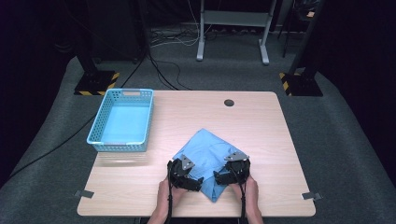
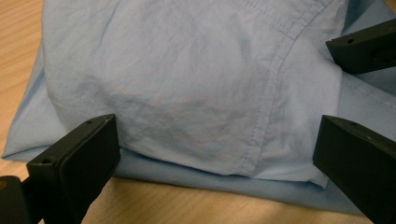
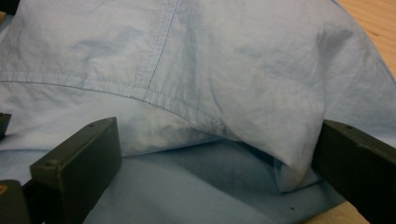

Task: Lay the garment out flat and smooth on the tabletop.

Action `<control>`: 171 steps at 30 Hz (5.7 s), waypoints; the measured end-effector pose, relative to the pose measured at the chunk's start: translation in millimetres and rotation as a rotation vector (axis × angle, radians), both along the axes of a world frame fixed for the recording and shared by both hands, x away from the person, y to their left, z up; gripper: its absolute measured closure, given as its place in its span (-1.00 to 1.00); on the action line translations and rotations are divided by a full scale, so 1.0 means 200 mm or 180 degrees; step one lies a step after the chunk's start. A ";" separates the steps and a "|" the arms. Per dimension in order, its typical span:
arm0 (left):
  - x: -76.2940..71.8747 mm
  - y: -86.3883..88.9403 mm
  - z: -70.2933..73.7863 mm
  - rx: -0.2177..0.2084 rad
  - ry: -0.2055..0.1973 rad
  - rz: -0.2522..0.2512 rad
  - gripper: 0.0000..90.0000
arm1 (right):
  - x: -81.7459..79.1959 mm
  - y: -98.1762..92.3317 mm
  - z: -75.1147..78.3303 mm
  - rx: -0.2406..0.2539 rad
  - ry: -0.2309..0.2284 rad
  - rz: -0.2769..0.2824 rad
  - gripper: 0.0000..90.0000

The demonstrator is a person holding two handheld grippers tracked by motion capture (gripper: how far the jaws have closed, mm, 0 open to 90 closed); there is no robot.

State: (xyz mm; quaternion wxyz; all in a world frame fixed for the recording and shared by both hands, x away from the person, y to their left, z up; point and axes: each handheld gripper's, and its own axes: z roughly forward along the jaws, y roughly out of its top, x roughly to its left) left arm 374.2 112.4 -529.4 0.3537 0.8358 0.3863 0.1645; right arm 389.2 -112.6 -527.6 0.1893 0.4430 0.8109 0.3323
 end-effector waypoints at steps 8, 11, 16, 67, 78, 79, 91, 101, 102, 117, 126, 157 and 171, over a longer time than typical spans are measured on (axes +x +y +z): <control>-0.06 0.00 0.00 -0.0004 0.0004 0.0002 -0.99 | -0.04 -0.01 0.00 -0.0001 -0.0005 0.0025 -0.98; -0.08 -0.01 0.00 0.0000 0.0004 0.0009 -0.99 | -0.07 -0.01 0.00 0.0003 -0.0003 0.0037 -0.98; -0.11 -0.01 0.00 -0.0003 0.0006 0.0005 -0.99 | -0.10 -0.01 0.00 0.0005 -0.0006 0.0059 -0.98; 0.20 0.38 0.00 -0.0051 0.0009 0.0729 -0.92 | -0.12 -0.01 -0.01 0.0027 -0.0056 0.0096 -1.00; 0.19 0.38 0.00 -0.0049 -0.0001 0.0716 -0.91 | -0.12 -0.01 -0.01 0.0035 -0.0054 0.0084 -1.00; 0.19 0.38 0.00 -0.0049 -0.0001 0.0716 -0.91 | -0.12 -0.01 -0.01 0.0029 -0.0057 0.0082 -1.00; 0.19 0.38 0.00 -0.0046 -0.0001 0.0707 -0.91 | -0.14 -0.05 0.00 -0.0015 0.0041 0.0038 -1.00; 0.19 0.38 0.00 -0.0048 -0.0001 0.0708 -0.91 | -0.19 0.01 0.16 -0.0073 -0.0028 0.0123 -0.97; 0.19 0.38 0.00 -0.0047 -0.0001 0.0708 -0.91 | -0.20 0.03 0.17 -0.0099 -0.0045 0.0142 -0.97; 0.19 0.38 0.00 -0.0048 0.0003 0.0705 -0.91 | -0.05 0.39 0.12 -0.0278 0.0164 0.0538 -1.00; 0.19 0.38 0.00 -0.0044 -0.0006 0.0721 -0.90 | -0.01 0.41 0.05 -0.0207 0.0112 0.0524 -0.71; 0.20 0.38 0.00 -0.0045 -0.0006 0.0709 -0.90 | 0.02 0.10 0.13 0.0700 -0.0332 0.0148 0.90; 0.19 0.38 0.00 -0.0049 -0.0006 0.0694 -0.90 | 0.21 -0.08 0.30 0.0835 -0.0381 -0.0119 0.89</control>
